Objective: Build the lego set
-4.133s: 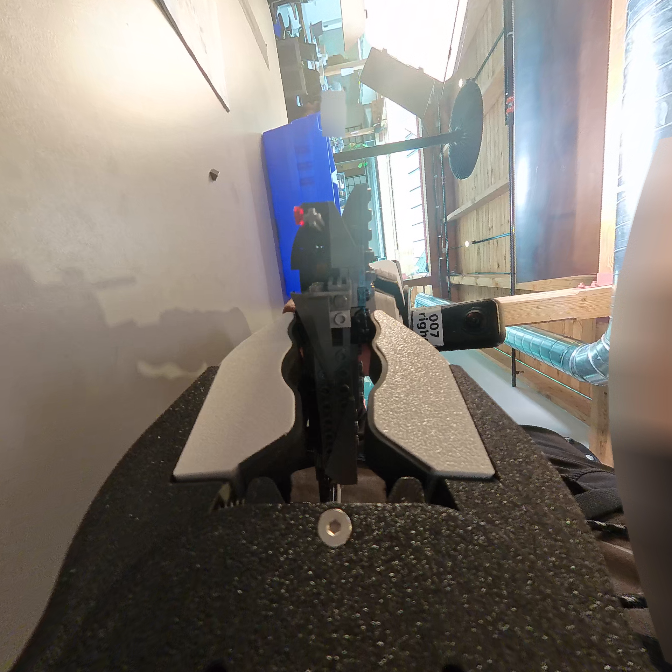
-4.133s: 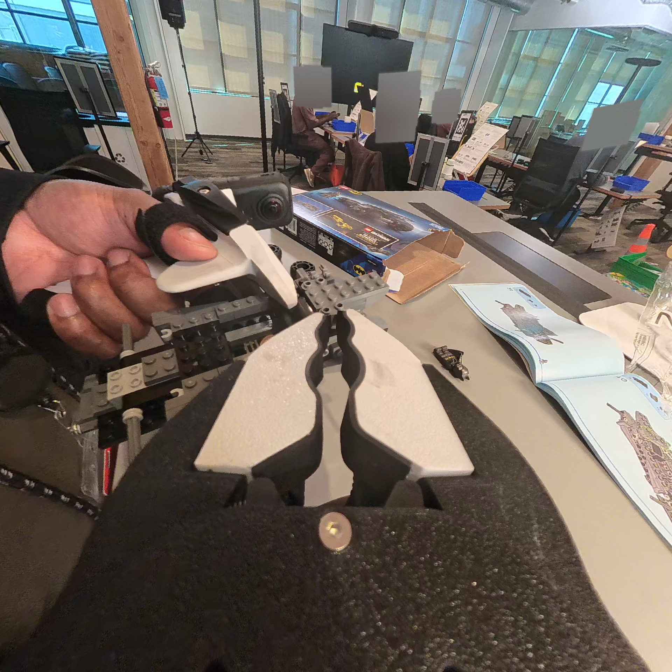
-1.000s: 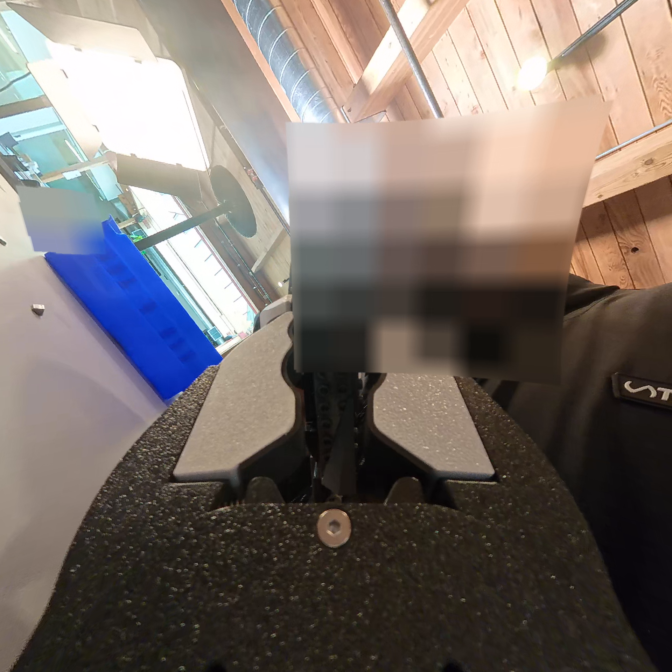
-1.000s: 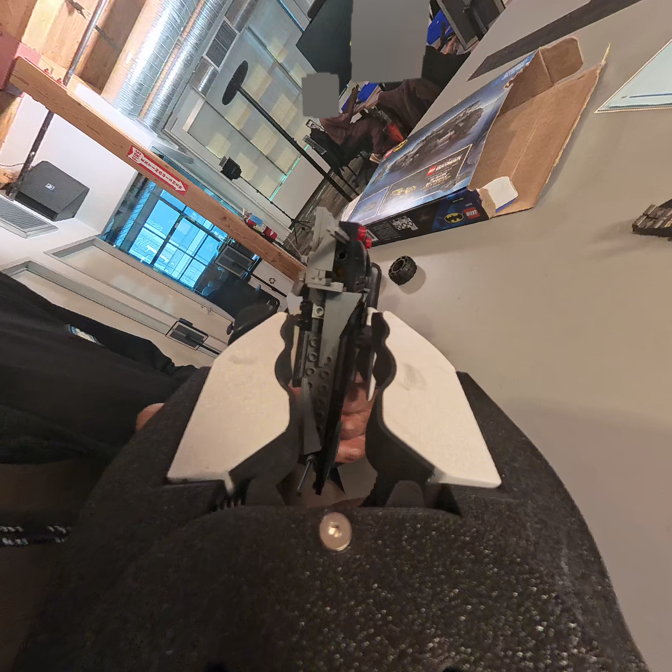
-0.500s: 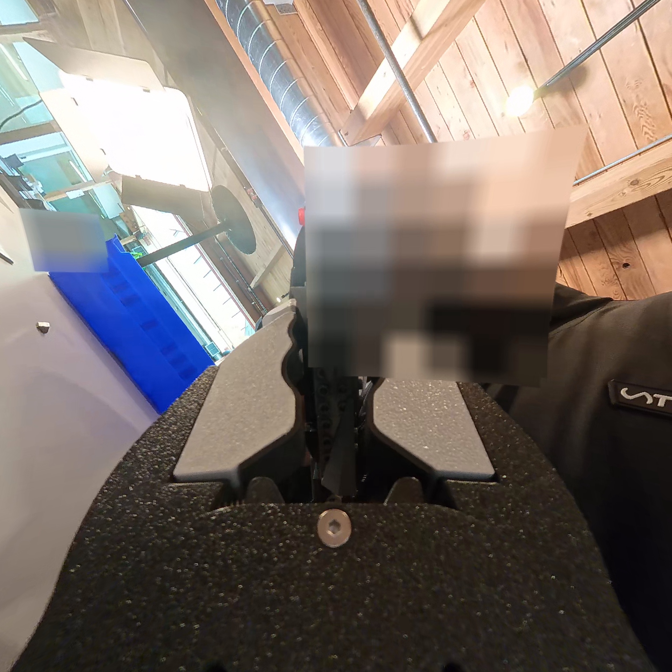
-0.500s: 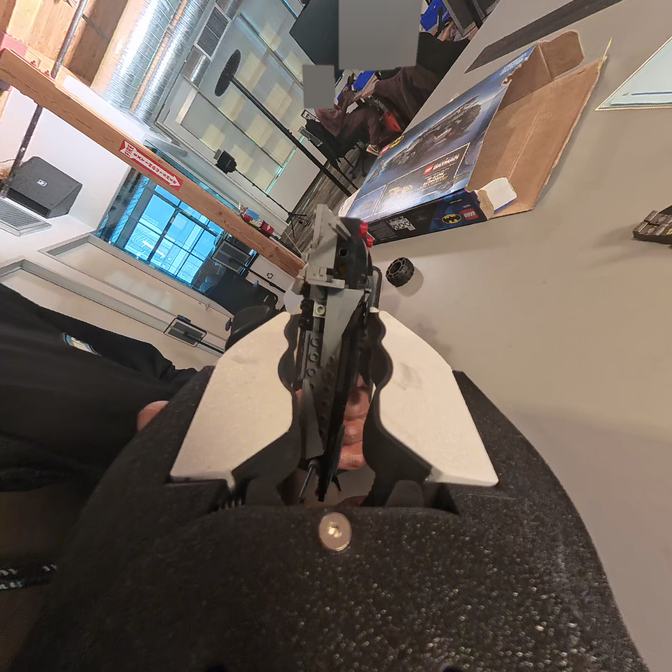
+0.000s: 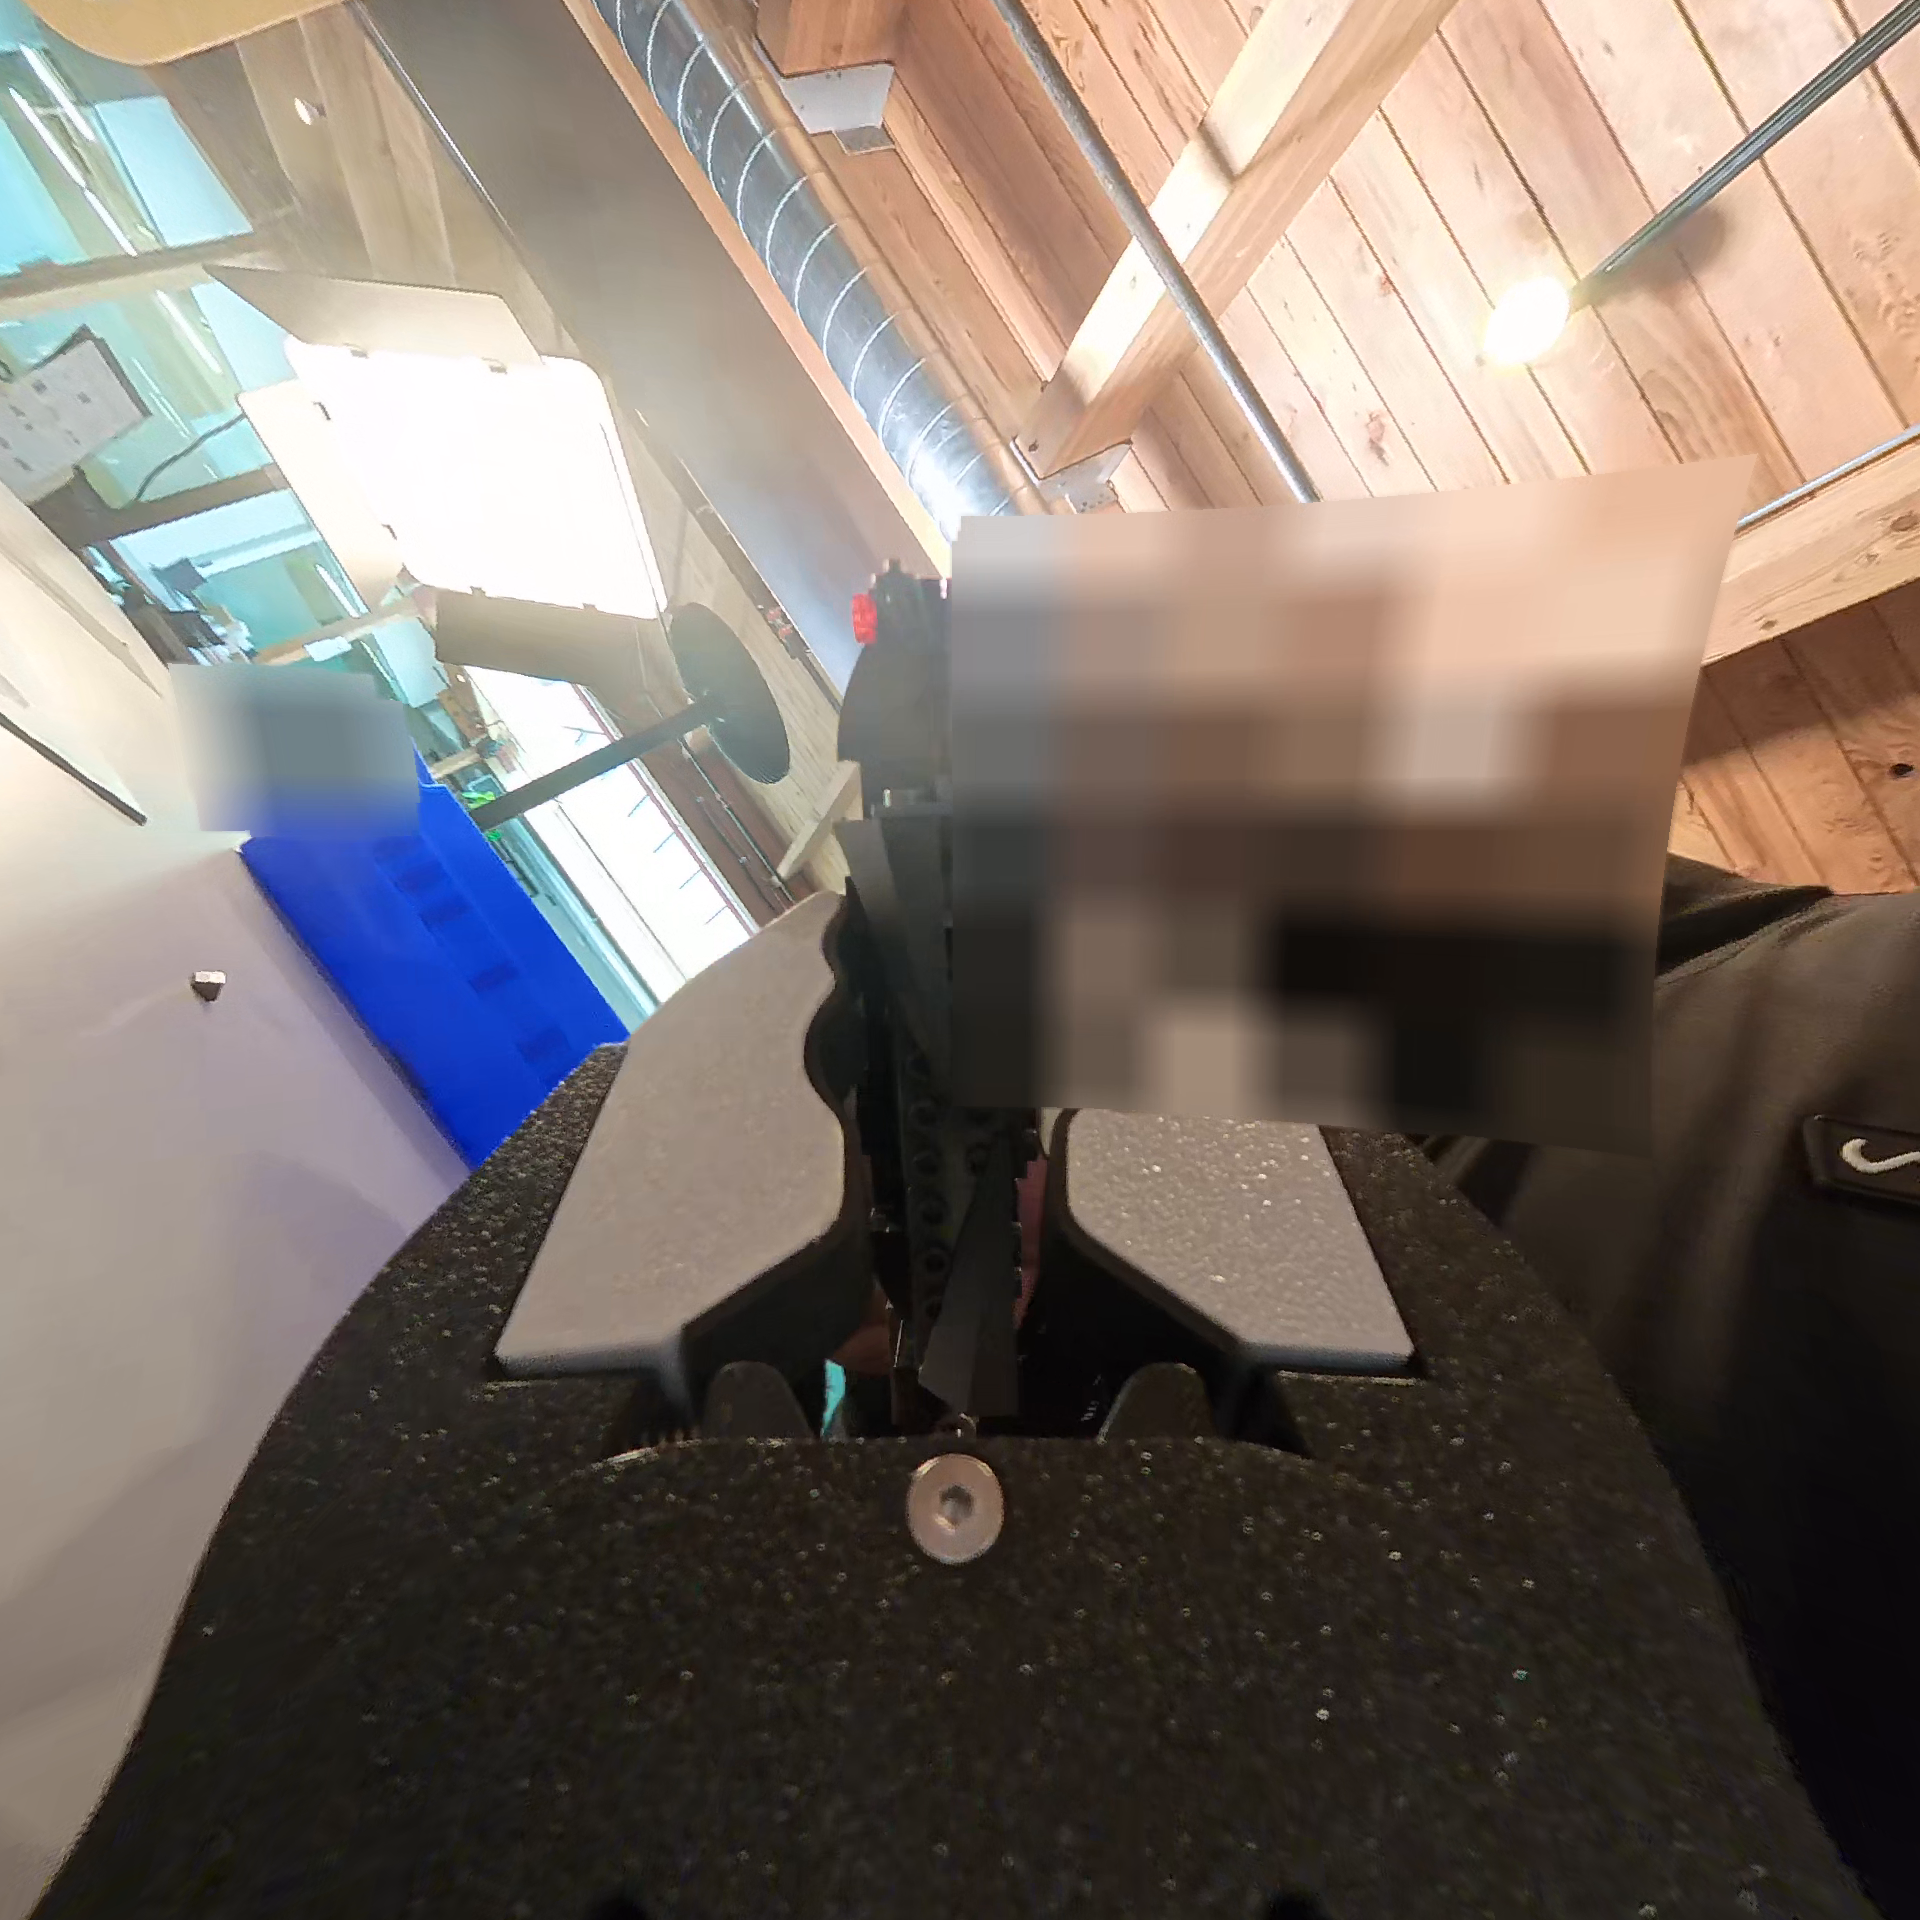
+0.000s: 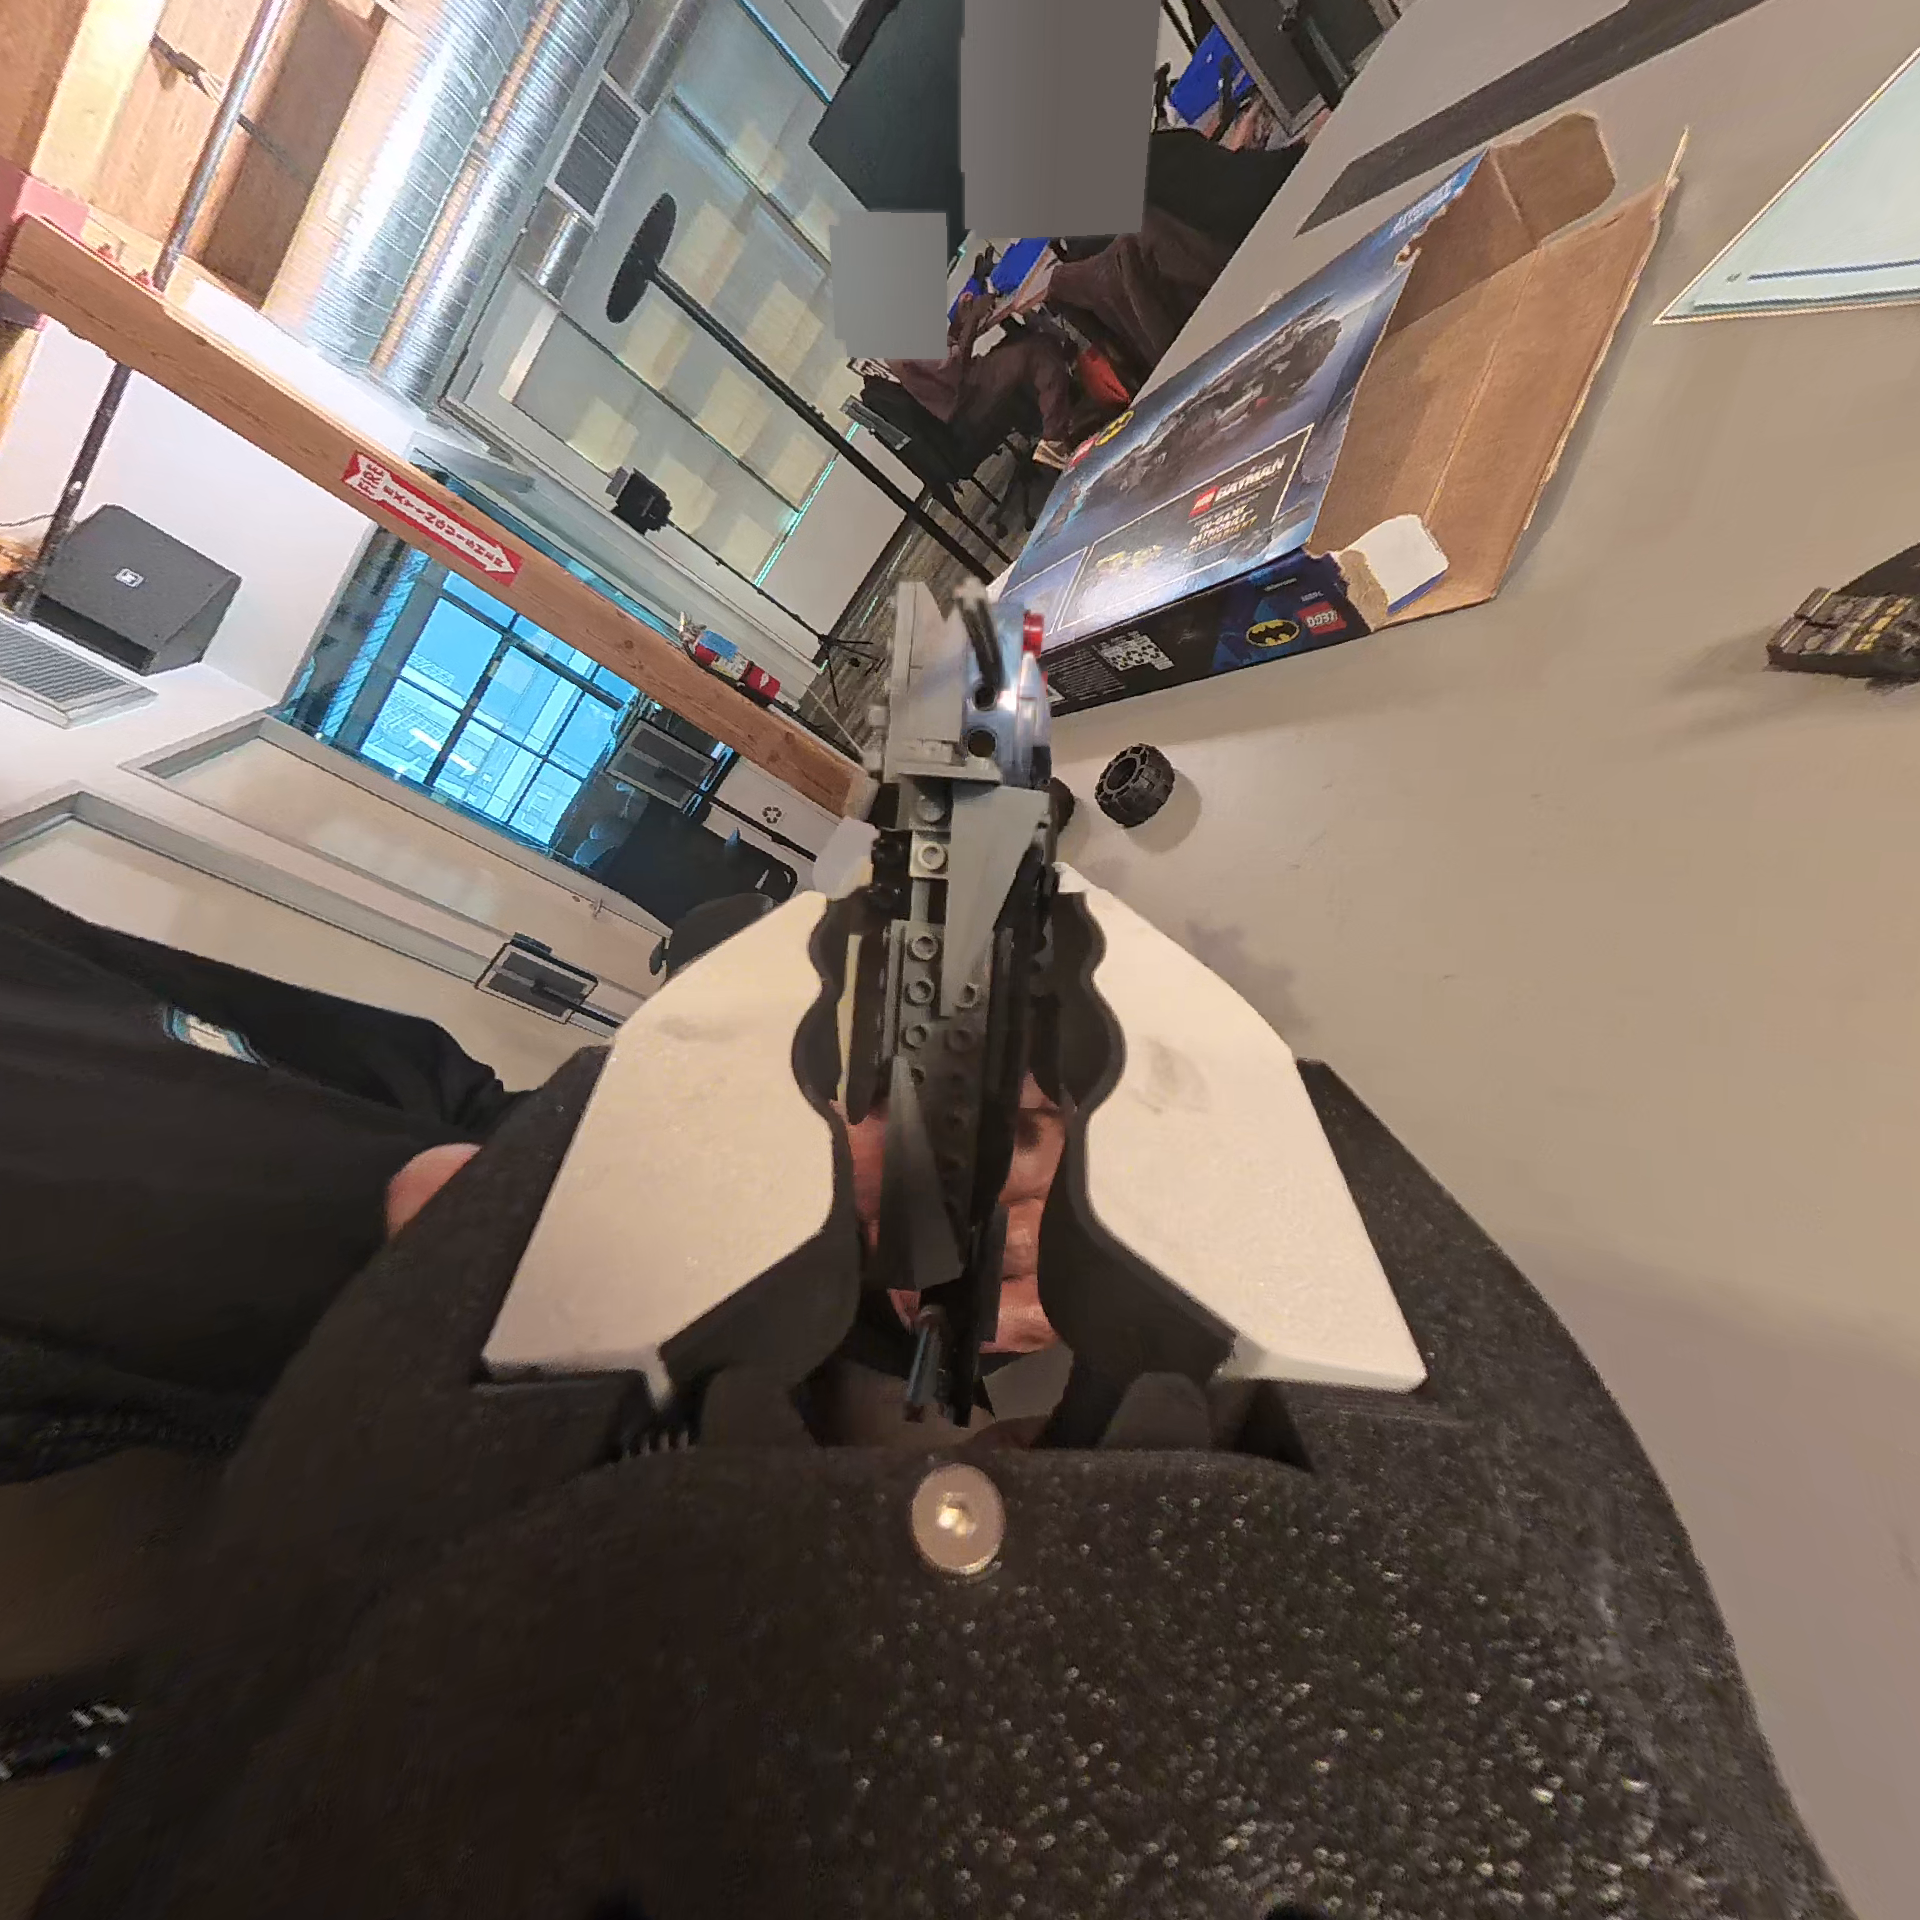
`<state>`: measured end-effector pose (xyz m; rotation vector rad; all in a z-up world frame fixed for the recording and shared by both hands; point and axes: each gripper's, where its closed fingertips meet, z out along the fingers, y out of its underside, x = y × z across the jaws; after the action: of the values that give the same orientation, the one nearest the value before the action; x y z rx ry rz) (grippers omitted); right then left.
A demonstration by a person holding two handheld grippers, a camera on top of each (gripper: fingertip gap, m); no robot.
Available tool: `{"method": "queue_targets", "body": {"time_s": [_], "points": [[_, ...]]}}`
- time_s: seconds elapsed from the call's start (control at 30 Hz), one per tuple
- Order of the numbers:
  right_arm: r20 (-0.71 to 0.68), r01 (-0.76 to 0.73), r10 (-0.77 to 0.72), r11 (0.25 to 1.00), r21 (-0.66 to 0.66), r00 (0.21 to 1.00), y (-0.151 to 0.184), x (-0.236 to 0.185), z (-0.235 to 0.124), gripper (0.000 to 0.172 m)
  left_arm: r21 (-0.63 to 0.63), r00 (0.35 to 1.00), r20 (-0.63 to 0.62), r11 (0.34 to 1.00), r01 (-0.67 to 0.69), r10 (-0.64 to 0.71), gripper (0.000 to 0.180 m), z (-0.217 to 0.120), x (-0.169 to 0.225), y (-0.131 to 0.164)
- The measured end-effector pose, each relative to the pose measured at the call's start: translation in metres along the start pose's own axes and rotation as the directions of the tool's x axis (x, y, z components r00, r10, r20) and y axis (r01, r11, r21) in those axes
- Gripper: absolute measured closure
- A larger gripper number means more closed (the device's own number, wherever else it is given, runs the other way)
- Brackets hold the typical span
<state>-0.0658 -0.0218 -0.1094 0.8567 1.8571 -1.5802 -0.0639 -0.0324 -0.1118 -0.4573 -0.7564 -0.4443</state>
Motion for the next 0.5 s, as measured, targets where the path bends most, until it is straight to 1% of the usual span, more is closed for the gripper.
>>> {"method": "queue_targets", "body": {"time_s": [0.1,0.27,0.5], "points": [[-0.011,-0.012,0.012,1.0,-0.007,1.0,-0.001,-0.001,-0.003,0.132,-0.017,0.998,0.024,0.999,-0.05,0.05,0.146,0.001,-0.002,0.004],[-0.038,-0.019,0.019,1.0,-0.025,0.999,-0.001,0.0,-0.006,0.126,-0.021,0.996,0.03,0.996,-0.088,0.089,0.146,0.002,-0.002,0.01],[-0.011,-0.05,0.05,0.998,-0.03,0.999,0.001,-0.004,-0.007,0.122,-0.062,0.985,0.057,0.985,-0.16,0.164,0.146,0.006,-0.001,0.018]]}}
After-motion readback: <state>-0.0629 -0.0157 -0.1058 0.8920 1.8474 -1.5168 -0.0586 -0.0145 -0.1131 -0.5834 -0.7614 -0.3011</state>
